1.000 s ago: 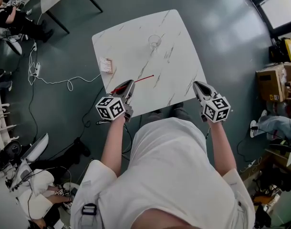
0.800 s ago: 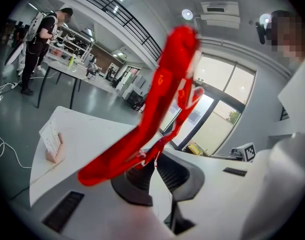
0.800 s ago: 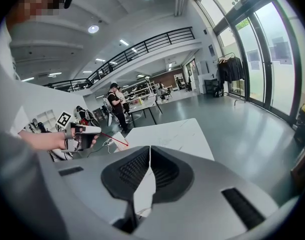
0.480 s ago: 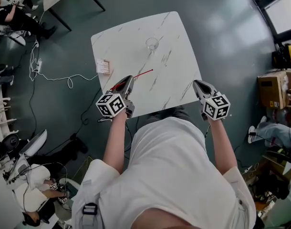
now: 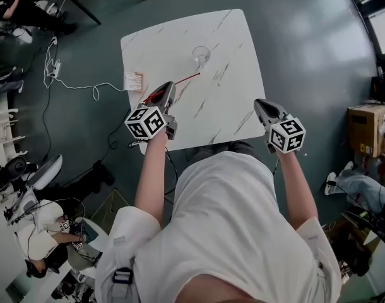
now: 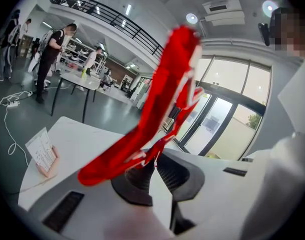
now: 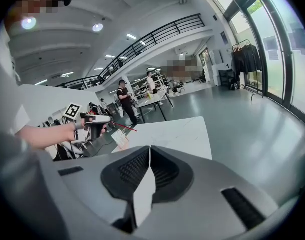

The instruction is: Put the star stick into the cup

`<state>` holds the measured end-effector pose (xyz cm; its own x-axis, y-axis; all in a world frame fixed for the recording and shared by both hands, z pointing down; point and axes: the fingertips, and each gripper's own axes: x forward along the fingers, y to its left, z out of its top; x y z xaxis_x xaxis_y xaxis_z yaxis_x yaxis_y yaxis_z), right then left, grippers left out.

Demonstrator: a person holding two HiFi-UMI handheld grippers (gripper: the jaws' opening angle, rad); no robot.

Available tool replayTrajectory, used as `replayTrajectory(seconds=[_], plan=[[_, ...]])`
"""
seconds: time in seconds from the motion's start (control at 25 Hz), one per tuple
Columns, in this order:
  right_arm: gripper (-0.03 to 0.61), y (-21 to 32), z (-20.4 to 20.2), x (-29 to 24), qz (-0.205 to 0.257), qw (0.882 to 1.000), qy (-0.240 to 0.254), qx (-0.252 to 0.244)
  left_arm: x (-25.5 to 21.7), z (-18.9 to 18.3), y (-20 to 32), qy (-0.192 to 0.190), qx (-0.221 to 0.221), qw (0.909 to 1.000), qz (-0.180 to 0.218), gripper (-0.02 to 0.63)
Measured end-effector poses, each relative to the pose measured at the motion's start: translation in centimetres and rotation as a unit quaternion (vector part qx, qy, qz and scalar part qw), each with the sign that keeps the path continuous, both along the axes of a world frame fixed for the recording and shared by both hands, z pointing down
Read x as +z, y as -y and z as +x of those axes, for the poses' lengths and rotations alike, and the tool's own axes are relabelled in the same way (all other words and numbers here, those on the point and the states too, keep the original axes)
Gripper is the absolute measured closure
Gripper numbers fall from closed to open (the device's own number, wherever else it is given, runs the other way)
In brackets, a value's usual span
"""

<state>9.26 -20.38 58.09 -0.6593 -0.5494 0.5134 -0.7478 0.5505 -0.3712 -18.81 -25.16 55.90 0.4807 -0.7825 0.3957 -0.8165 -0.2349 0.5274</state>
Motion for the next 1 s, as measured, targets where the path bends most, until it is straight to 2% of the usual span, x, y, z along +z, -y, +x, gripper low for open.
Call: replayTrajectory(seconds=[0.48, 0.68, 1.0], plan=[[0.552, 4.5, 1.4, 2.9, -0.037, 0.999, 0.025, -0.032, 3.8, 1.8, 6.6, 0.082, -0.031, 0.9959, -0.024, 0.590], [0.552, 6.2, 2.2, 3.3, -0.039, 0.998, 0.026, -0.036, 6.4, 2.6, 8.7, 0.117, -0.033, 0.9918, -0.039, 0.589], [0.552, 7.5, 3.1, 4.2, -0.051, 0.997, 0.034, -0.042, 11.3, 3.0, 11.1, 0.154, -0.053, 0.9836, -0.077, 0.589]])
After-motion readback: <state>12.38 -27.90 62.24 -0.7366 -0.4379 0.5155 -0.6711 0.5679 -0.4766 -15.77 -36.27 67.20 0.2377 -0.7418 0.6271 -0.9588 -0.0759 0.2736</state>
